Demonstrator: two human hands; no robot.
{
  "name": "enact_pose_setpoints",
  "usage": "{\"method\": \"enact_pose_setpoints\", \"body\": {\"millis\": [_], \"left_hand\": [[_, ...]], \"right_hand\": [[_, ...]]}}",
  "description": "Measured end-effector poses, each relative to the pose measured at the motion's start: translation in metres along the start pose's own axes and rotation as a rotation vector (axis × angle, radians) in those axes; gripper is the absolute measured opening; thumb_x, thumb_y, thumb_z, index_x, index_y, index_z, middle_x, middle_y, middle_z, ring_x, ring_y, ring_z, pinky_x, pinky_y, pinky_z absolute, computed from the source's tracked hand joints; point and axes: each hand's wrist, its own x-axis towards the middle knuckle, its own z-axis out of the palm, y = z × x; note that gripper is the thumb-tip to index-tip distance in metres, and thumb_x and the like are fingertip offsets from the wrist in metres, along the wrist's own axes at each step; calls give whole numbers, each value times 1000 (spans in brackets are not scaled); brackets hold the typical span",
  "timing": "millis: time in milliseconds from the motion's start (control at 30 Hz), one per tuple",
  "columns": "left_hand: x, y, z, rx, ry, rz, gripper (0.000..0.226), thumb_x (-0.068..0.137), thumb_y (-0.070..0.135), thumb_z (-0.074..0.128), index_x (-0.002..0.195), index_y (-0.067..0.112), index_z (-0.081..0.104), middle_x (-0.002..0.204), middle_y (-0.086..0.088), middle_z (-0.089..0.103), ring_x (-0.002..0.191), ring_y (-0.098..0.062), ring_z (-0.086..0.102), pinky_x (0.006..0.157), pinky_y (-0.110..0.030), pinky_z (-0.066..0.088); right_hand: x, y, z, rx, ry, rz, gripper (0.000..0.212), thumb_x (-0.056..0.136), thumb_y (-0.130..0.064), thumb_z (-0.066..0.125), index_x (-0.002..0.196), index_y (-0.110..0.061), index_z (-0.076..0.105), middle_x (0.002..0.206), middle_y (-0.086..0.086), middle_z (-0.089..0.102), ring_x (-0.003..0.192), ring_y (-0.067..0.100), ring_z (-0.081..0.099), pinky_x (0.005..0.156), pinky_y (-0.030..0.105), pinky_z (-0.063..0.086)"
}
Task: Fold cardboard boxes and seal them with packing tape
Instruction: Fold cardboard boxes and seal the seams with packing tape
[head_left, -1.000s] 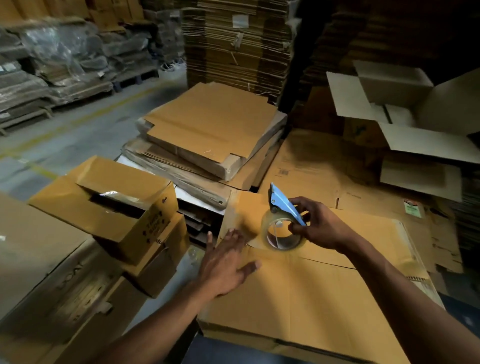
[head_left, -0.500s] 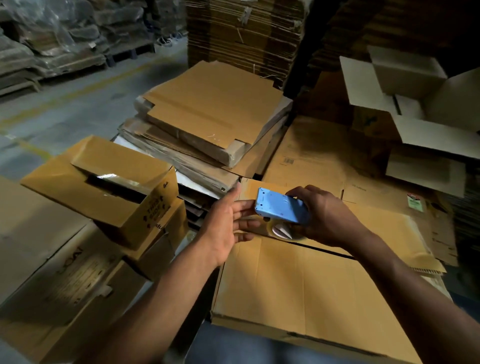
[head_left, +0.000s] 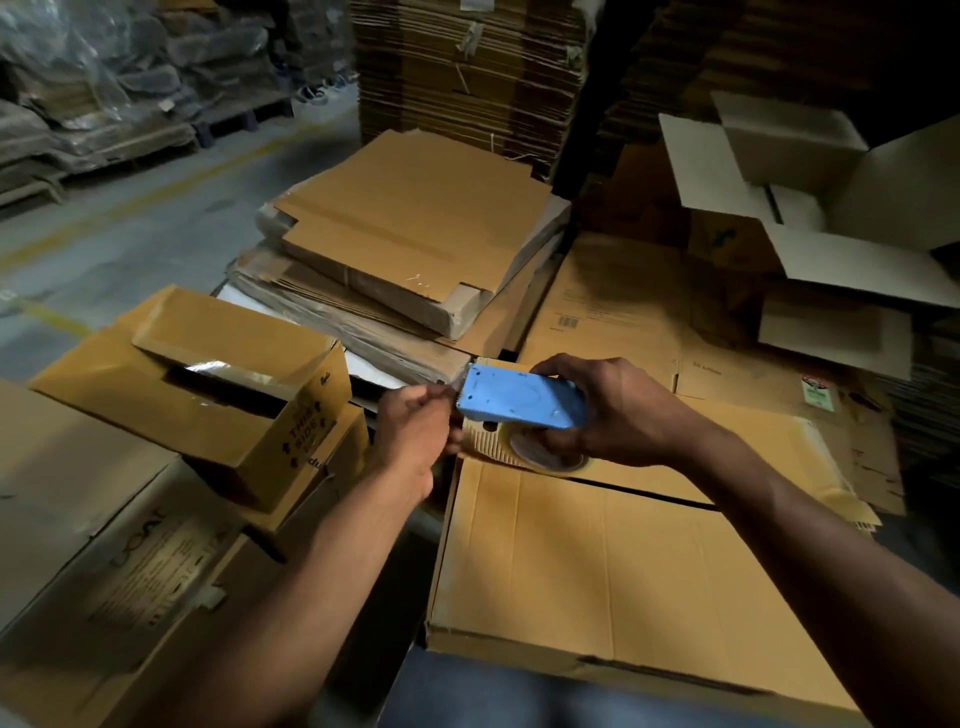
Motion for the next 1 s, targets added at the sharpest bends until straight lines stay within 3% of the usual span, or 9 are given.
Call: {"method": "enact_pose_setpoints", "body": {"millis": [100,267,433,667,1000], "left_hand": [[8,-7,-11,78,28,42,16,95,26,74,97,11,74,82,-5,73,52,-6,54,47,-24,46],[19,-19,-41,92,131,-8,15,95,21,74,86,10,69,78,-4,68,53,-7,51,43,-19,41],[34,-37,-45,155,147,-24,17,96,23,73,92,6,73,78,-5,69,52,-9,49,42,-21,36],[47,-66,-48,180,150,-33,21,96,24,72,86,6,71,72,-4,63,57,-13,46,50,-26,35],[55,-97,-54,144,127,-73,21,99,29,67,88,11,68,73,0,61,61,-10,49,58,-27,37]], "right_hand": [[-4,8,-5,-35,-47,-17,70,84,-51,79,143,-30,48,122,-10,63,102,8,59,69,19,53],[-19,37,-10,-106,-108,26,68,85,-45,81,142,-33,48,123,-9,63,103,8,59,72,23,57],[-16,46,8,-205,-171,63,66,87,-40,80,144,-30,48,128,-6,64,108,10,59,79,29,59],[-3,51,38,-264,-260,76,65,86,-42,79,142,-31,48,129,-8,64,113,14,61,84,37,60],[6,44,51,-327,-262,47,58,88,-42,76,138,-30,50,125,-9,66,111,15,63,80,35,59]]}}
